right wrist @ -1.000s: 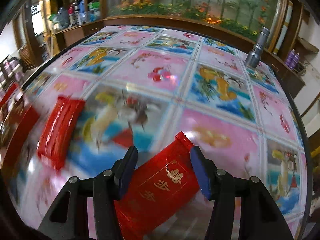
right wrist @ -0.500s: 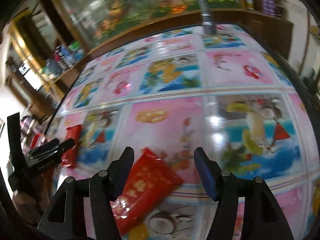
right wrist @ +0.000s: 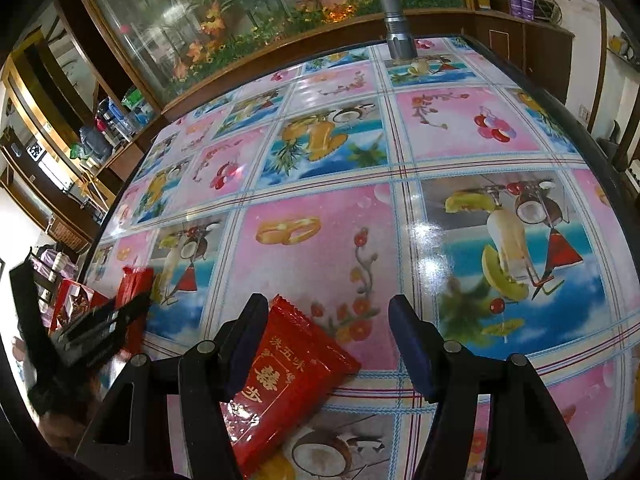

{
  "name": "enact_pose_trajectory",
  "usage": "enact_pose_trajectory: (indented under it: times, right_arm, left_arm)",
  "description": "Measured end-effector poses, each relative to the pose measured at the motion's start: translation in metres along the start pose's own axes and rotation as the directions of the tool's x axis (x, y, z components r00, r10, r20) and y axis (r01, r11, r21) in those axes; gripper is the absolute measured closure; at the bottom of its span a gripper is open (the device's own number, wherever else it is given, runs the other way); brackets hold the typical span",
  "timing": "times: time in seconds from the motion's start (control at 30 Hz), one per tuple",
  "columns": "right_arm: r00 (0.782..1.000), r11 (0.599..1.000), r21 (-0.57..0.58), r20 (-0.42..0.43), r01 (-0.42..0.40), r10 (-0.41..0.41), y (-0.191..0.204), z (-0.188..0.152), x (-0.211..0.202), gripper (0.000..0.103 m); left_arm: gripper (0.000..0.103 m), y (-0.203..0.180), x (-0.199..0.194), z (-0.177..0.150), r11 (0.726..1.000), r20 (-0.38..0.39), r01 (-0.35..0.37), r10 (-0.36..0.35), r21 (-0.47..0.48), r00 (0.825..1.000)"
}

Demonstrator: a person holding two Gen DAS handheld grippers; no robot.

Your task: Organize snacks

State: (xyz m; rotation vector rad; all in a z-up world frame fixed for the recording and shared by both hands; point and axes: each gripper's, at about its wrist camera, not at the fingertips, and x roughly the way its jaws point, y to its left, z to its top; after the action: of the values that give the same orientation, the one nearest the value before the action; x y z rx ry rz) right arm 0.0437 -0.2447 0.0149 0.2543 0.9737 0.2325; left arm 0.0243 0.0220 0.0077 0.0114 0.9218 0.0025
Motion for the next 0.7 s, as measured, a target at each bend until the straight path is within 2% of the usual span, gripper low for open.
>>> enact_pose_trajectory:
  times: [0.2,0.27,0.3,0.43,0.57,0.67,0.7]
  right_arm:
    - [1.000,0.999,0.050,0.001,0.014,-0.014,-0.004,-0.010,-0.006,0.038]
    - [1.000,0.996,0.089,0.005,0.006,-0.007,-0.003,-0.020,-0.012,0.038]
    - [1.000,0.993,0.116,0.002,0.022,-0.022,0.000,-0.028,-0.015,0.038]
    - [0.995,0.986,0.131,-0.012,0.102,-0.102,0.022,-0.042,-0.018,0.037]
    - [0.980,0.980,0.035,-0.060,0.193,-0.191,0.063,-0.048,-0.005,0.034]
    - [0.952,0.951,-0.062,-0.034,0.303,-0.305,0.092,-0.056,0.009,0.034]
    - [0.944,0.942,-0.088,-0.022,0.325,-0.328,0.097,-0.058,0.011,0.037]
  left_arm:
    - [0.058,-0.006,-0.033,-0.040,0.999,-0.016,0.037,-0.036,0.034,0.999]
    - [0.058,-0.002,-0.041,-0.046,0.998,-0.043,0.065,-0.064,0.010,0.997]
    - [0.058,0.001,-0.046,-0.052,0.997,-0.045,0.073,-0.073,-0.009,0.996]
    - [0.058,-0.001,-0.056,-0.068,0.998,-0.044,0.062,-0.060,0.033,0.997]
    - [0.058,0.008,-0.061,-0.072,0.995,-0.060,0.104,-0.105,-0.007,0.993]
    - [0.058,0.014,-0.065,-0.077,0.994,-0.063,0.111,-0.112,-0.010,0.992]
    - [0.058,0.017,-0.066,-0.079,0.993,-0.061,0.116,-0.117,-0.015,0.991]
